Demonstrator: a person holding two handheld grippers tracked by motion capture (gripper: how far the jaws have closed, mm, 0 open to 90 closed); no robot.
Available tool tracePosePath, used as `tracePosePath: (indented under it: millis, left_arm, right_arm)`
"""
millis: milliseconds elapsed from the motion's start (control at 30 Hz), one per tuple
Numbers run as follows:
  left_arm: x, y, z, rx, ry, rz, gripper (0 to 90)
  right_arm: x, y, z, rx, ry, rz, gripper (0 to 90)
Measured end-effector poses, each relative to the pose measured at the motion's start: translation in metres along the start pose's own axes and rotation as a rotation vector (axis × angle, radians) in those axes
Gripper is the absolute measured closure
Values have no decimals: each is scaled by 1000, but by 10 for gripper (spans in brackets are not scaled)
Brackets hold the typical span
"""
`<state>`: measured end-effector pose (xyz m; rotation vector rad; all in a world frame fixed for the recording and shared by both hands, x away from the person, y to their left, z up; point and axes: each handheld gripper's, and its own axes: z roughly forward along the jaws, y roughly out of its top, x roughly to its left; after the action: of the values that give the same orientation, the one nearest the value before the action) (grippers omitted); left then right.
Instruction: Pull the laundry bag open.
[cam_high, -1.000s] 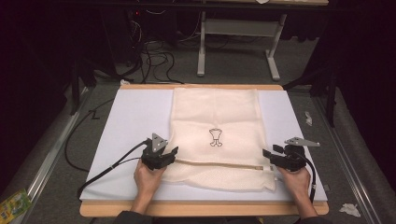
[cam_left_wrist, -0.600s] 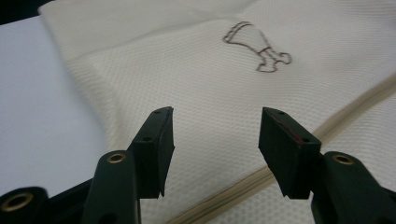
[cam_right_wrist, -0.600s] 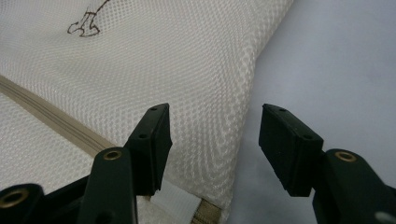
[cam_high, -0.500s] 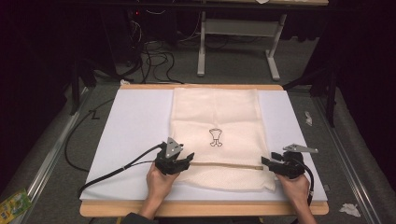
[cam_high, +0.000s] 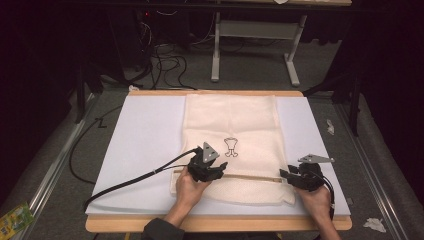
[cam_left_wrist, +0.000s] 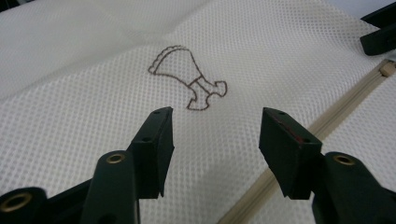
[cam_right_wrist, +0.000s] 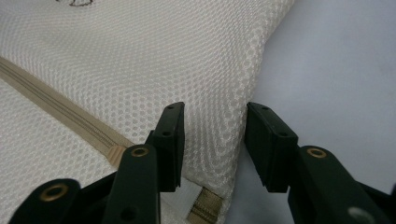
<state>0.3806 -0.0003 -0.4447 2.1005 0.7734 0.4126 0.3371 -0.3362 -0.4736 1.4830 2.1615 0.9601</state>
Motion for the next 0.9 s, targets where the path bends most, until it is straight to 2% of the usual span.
tracePosePath:
  millis: [33, 133, 167, 200, 233, 267, 367, 400, 467, 500, 567, 800, 833, 900]
  left_arm:
    - [-2, 5, 7, 11, -24, -11, 462]
    - [-8, 10, 13, 13, -36, -7, 462]
    - [-13, 13, 16, -14, -21, -13, 432]
    - [-13, 13, 16, -14, -21, -13, 401]
    - [-16, 15, 20, -30, -55, -34, 403]
    - [-17, 16, 23, -26, -79, -46, 410]
    - [-21, 17, 26, -8, -90, -34, 414]
    - [-25, 19, 27, 0, -125, -38, 424]
    - [-29, 20, 27, -3, -135, -33, 436]
    - [-36, 21, 25, -6, -147, -13, 447]
    - [-39, 22, 25, -7, -153, -1, 459]
    - [-41, 21, 33, -7, -180, -17, 516]
    - [-43, 21, 34, -9, -204, -29, 524]
    - [-46, 21, 35, -12, -206, -11, 527]
  right_arm:
    - [2, 1, 0, 12, -6, -31, 656]
    - [4, 1, 0, 14, -4, -41, 706]
    - [5, 0, 0, 11, 17, -56, 784]
    - [5, 0, 0, 11, 17, -56, 784]
    - [3, -1, 1, -1, 31, -68, 849]
    - [-1, -1, 1, -3, 54, -50, 863]
    - [-4, -1, 1, -10, 83, -22, 875]
    - [-4, -2, -1, -17, 89, -17, 879]
    - [-5, -2, -3, -26, 94, -16, 880]
    - [-7, -1, -5, -47, 115, 5, 882]
    - [-7, 0, -6, -54, 116, 9, 882]
    - [-6, 3, -9, -55, 117, -15, 883]
    - [-6, 5, -10, -48, 130, -17, 884]
    - [-6, 7, -12, -43, 130, -30, 884]
